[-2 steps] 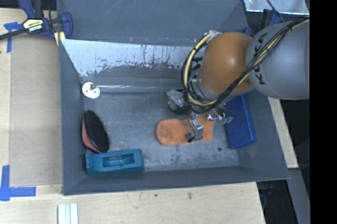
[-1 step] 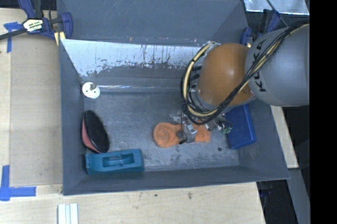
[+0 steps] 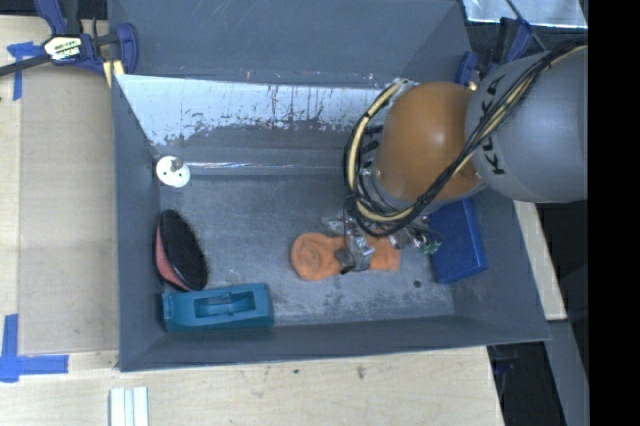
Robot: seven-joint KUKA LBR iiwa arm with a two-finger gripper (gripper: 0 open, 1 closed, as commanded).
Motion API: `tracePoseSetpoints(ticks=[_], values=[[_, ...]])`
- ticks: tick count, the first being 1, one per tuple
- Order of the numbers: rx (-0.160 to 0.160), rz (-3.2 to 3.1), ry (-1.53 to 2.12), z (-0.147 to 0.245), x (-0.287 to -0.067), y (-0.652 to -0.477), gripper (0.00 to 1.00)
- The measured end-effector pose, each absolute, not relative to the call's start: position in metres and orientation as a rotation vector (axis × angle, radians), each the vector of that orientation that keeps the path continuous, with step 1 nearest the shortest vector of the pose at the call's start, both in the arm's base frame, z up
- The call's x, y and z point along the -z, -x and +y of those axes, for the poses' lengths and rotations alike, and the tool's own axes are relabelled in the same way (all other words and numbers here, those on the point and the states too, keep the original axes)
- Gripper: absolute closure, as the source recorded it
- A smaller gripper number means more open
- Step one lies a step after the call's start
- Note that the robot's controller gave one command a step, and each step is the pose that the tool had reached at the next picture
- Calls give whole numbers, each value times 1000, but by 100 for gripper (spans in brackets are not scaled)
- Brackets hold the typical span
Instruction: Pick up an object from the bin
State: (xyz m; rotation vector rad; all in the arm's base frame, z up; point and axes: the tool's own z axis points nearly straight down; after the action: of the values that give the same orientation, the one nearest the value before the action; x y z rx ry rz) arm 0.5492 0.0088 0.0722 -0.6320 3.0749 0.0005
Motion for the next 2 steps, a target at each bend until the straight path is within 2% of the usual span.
tracePoseSetpoints(ticks=[1, 2], values=[[0, 3084, 589, 1, -170, -601, 100], [0, 3084, 588, 1, -170, -601, 100]])
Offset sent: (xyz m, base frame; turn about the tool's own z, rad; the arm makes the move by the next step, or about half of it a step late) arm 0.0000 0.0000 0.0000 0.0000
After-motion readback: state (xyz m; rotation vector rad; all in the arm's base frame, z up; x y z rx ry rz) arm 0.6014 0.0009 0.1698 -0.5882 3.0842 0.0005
